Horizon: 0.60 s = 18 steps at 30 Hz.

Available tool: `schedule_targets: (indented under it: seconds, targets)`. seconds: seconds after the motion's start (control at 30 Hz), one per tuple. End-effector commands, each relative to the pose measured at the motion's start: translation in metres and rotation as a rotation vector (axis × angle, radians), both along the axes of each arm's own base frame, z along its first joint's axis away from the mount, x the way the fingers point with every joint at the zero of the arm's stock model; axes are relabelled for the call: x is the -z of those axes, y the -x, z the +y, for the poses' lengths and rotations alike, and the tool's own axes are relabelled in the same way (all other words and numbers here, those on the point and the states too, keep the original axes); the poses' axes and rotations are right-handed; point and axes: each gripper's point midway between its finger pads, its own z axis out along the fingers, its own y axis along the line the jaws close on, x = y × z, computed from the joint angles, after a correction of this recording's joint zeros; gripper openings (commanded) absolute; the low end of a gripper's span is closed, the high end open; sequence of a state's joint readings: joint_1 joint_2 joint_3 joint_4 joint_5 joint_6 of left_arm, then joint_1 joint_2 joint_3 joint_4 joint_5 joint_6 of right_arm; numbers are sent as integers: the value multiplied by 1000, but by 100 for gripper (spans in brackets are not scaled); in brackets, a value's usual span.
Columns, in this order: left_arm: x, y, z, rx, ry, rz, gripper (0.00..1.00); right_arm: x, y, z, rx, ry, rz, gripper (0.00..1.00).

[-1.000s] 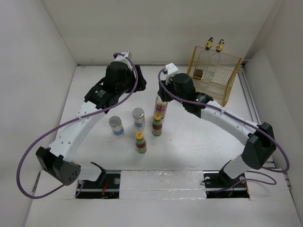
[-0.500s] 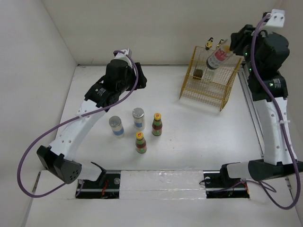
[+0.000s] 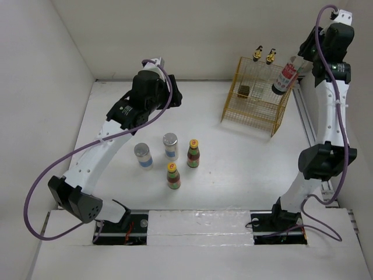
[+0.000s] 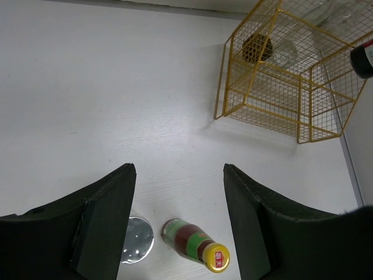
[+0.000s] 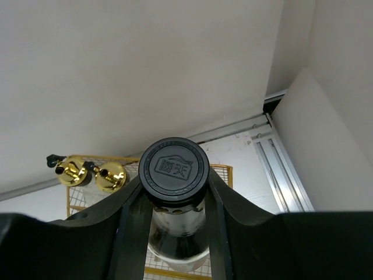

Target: Organize the condiment bottles

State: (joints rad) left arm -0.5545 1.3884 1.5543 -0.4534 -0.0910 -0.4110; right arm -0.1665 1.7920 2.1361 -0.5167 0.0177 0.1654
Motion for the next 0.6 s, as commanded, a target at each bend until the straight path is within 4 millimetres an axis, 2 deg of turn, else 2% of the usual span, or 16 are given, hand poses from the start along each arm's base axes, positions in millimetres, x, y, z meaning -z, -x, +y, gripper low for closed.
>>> schedule_targets:
  seconds: [0.0, 0.17, 0.37, 0.4, 0.43, 0.47, 0.5, 0.57]
  targets:
    - [-27, -7, 1, -11, 25, -73, 57, -126, 29, 2, -4, 25, -346, 0]
    - [-27, -7, 1, -11, 25, -73, 57, -130, 19, -5, 5, 29, -359, 0]
    - [-19, -11, -3, -2, 16, -53, 57, -146, 13, -10, 24, 38, -414, 0]
    - [-19, -11, -3, -2, 16, -53, 57, -138, 6, -11, 25, 36, -399, 0]
    - [-23, -11, -3, -2, 21, -61, 57, -140, 7, -16, 33, 39, -408, 0]
    - [-23, -11, -3, -2, 21, -61, 57, -132, -2, -17, 34, 37, -393, 0]
    - [-19, -13, -5, -2, 16, -53, 57, -134, -2, -17, 34, 38, -401, 0]
    - [-23, -13, -5, -2, 21, -61, 57, -126, -8, -21, 45, 35, -388, 0]
